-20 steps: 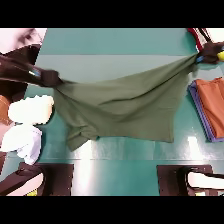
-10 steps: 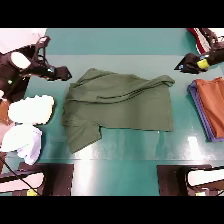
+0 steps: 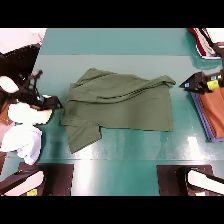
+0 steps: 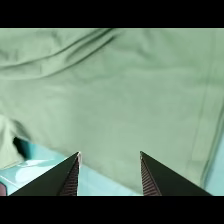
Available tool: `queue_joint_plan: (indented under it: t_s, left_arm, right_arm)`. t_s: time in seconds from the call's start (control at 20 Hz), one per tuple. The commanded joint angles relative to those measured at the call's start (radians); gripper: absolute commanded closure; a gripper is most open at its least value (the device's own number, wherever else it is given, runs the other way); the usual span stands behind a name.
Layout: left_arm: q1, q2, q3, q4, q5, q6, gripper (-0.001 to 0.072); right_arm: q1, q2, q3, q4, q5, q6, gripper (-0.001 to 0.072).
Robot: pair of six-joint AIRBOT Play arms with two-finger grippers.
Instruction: Fold the shirts.
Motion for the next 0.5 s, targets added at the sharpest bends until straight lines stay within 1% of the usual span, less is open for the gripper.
queue_joint_plan:
  t_s: [0.0,0.1,0.25,0.4,0.45]
  left_arm:
    - [0.008,0.049,-0.19,-0.007,0.042,-0.015,0.0158]
    - [0.008,0.049,-0.248,-0.031,0.094,-0.014,0.0158]
    - [0.0,0.048,-0.294,-0.132,0.173,-0.011,0.0159]
    - [-0.046,0.048,-0.294,-0.154,0.239,-0.011,0.016]
    - [-0.051,0.048,-0.294,-0.161,0.251,-0.017,0.0263]
  right_arm:
    - [-0.004,0.083,-0.136,0.02,-0.028,-0.017,0.0278]
    - [-0.004,0.096,-0.151,0.021,-0.027,-0.017,0.0278]
    - [-0.004,0.098,-0.151,0.02,-0.026,-0.017,0.0278]
    - [-0.004,0.098,-0.151,0.019,-0.027,-0.017,0.0278]
    - [-0.005,0.098,-0.151,0.015,-0.023,-0.017,0.0278]
